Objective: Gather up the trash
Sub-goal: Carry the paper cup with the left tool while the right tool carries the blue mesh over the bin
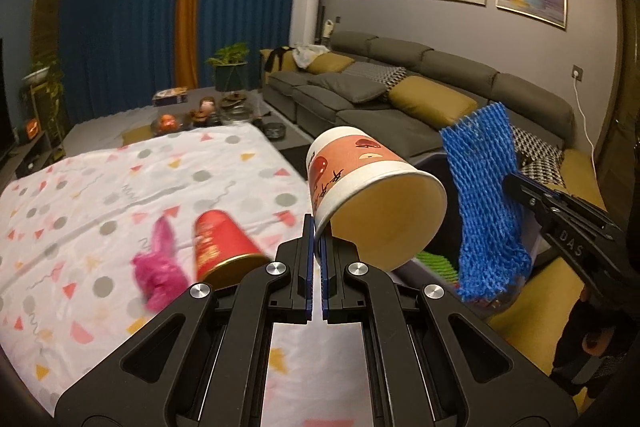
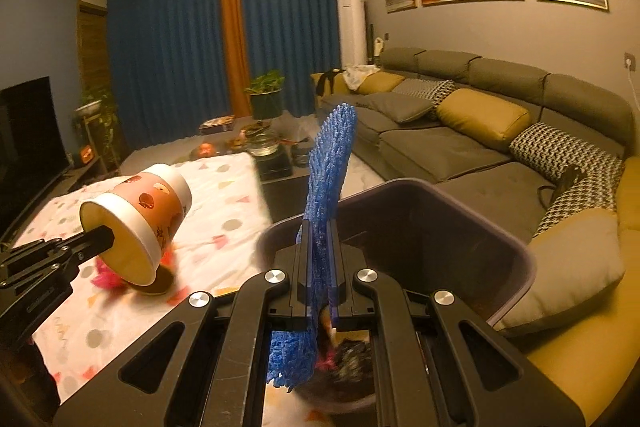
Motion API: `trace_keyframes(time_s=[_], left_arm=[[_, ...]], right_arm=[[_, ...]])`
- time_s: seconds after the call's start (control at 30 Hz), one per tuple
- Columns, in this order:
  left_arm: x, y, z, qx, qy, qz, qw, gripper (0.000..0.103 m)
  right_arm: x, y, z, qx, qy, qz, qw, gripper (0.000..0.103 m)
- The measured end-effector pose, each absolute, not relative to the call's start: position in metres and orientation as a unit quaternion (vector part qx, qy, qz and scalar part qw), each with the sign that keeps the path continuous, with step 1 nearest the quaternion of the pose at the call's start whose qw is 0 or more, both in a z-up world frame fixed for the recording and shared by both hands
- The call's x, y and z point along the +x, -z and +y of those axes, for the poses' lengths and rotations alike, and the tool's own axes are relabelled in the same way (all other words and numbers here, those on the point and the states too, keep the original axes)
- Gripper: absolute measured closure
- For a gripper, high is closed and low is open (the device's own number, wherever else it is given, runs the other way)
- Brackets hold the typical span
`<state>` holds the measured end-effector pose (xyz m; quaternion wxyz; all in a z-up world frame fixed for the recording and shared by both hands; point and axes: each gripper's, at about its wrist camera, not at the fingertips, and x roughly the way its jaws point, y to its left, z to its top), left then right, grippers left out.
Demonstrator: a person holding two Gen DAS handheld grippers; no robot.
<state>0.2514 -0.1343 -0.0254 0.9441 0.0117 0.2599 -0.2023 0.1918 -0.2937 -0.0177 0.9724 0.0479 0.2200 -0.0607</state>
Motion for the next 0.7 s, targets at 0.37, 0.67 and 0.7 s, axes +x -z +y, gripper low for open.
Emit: trace_keyframes(time_s=[0.37,0.67,0.7], left_arm=[[0.272,0.040,-0.200,0.016,0.245,0.277,0.929,0.101],[0.286,0.057,-0.237,0.021,0.258,0.294,0.920,0.101],[0.287,0.058,-0.239,0.022,0.258,0.295,0.920,0.101]], right_arm=[[0.202,0.030,-0.322,0.020,0.105,0.226,0.968,0.096],[0.209,0.041,-0.333,0.013,0.114,0.241,0.964,0.096],[0.209,0.043,-0.334,0.015,0.114,0.242,0.963,0.096]])
